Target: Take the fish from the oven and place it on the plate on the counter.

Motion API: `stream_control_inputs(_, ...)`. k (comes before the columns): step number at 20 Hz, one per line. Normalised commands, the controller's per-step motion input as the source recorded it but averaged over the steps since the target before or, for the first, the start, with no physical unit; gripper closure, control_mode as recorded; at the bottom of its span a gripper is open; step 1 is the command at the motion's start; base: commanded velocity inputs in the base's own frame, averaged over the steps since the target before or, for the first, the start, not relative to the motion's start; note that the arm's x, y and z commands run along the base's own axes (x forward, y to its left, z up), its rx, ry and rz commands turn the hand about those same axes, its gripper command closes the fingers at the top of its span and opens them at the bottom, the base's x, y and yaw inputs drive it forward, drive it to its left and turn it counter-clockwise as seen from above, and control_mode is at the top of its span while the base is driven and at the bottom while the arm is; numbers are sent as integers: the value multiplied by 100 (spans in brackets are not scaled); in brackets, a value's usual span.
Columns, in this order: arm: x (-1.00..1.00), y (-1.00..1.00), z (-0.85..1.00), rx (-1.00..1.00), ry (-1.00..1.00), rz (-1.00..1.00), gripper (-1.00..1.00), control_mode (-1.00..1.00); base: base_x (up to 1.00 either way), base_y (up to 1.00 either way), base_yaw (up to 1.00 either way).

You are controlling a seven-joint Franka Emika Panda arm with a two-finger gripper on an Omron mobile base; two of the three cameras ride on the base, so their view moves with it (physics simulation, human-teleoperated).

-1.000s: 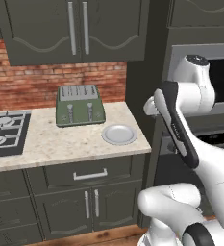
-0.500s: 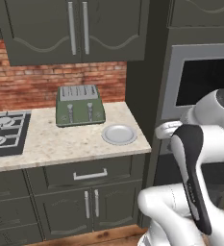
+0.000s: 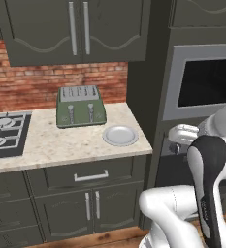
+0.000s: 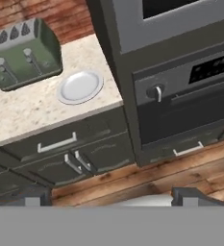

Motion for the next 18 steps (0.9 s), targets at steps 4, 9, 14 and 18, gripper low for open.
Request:
stream_control_inputs(4, -3, -54, -13, 4, -14, -19, -100, -100, 0, 0, 0)
stream_control_inputs(9, 0, -74, -40, 1, -12, -15, -100, -100, 0, 0, 0)
stream_control_inputs(14, -1, -73, -54, 23, -5, -10, -100, -100, 0, 0, 0)
stream_control_inputs(18, 0, -47, -56, 22, -9, -4, -100, -100, 0, 0, 0)
